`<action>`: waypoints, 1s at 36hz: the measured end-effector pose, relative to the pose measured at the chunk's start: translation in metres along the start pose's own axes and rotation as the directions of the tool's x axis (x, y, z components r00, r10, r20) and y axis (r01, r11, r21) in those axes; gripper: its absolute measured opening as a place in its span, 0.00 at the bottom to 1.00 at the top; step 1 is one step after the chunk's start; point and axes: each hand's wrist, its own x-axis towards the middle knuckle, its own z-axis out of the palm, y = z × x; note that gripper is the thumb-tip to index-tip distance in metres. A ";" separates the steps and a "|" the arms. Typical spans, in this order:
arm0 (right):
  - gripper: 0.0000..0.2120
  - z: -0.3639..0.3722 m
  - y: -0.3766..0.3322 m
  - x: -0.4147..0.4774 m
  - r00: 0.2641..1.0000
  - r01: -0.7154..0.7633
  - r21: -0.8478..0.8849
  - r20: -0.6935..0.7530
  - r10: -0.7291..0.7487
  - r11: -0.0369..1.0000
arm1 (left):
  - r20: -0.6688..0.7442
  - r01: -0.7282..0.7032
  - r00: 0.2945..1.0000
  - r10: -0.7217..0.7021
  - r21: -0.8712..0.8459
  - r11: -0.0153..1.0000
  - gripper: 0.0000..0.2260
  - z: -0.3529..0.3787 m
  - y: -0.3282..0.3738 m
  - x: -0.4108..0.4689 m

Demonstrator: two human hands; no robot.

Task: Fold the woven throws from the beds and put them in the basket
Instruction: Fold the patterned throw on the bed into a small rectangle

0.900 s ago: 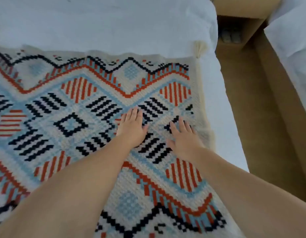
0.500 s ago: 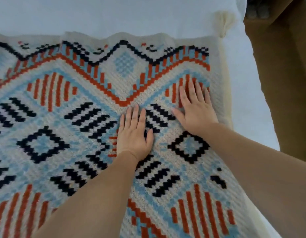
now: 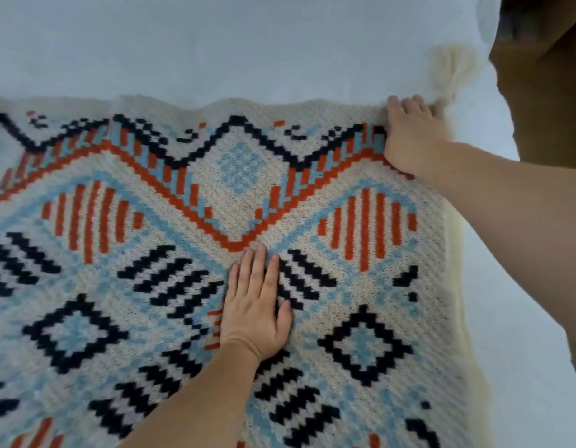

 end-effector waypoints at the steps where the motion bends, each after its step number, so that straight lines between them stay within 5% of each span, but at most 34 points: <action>1: 0.26 -0.005 0.001 0.000 1.000 -0.005 -0.026 -0.006 0.005 1.000 | -0.004 -0.003 1.000 0.003 -0.002 1.000 0.33 0.000 0.000 0.001; 6: 0.17 -0.024 0.003 -0.008 0.997 -0.047 -0.154 -0.062 0.038 0.987 | -0.019 -0.013 1.000 0.012 -0.006 1.000 0.33 0.002 0.000 0.001; 13: 0.09 -0.042 0.011 -0.054 0.990 0.022 0.010 -0.141 -0.020 1.000 | -0.078 0.001 0.997 -0.002 -0.016 1.000 0.32 0.002 0.001 0.002; 19: 0.07 -0.063 0.014 -0.135 0.994 0.081 0.001 -0.076 -0.081 0.997 | 0.034 0.056 0.998 -0.054 -0.041 0.998 0.31 -0.033 0.014 -0.007; 25: 0.06 -0.074 -0.001 -0.213 0.997 0.071 -0.001 0.012 -0.071 0.997 | -0.070 0.176 0.976 -0.208 -0.318 0.932 0.31 -0.110 0.014 -0.018; 28: 0.09 -0.072 -0.010 -0.246 0.998 0.058 0.013 0.026 -0.058 0.998 | -0.161 0.175 0.961 -0.225 -0.275 0.945 0.34 -0.161 0.006 -0.003; 32: 0.12 -0.080 -0.025 -0.286 0.993 0.065 0.000 0.096 -0.065 0.998 | -0.129 0.058 0.989 -0.069 -0.088 0.994 0.39 -0.206 -0.005 0.017; 36: 0.07 -0.083 -0.026 -0.315 0.993 0.053 0.032 0.105 -0.057 0.998 | 0.034 -0.019 0.999 0.023 -0.108 0.994 0.18 -0.216 -0.012 0.011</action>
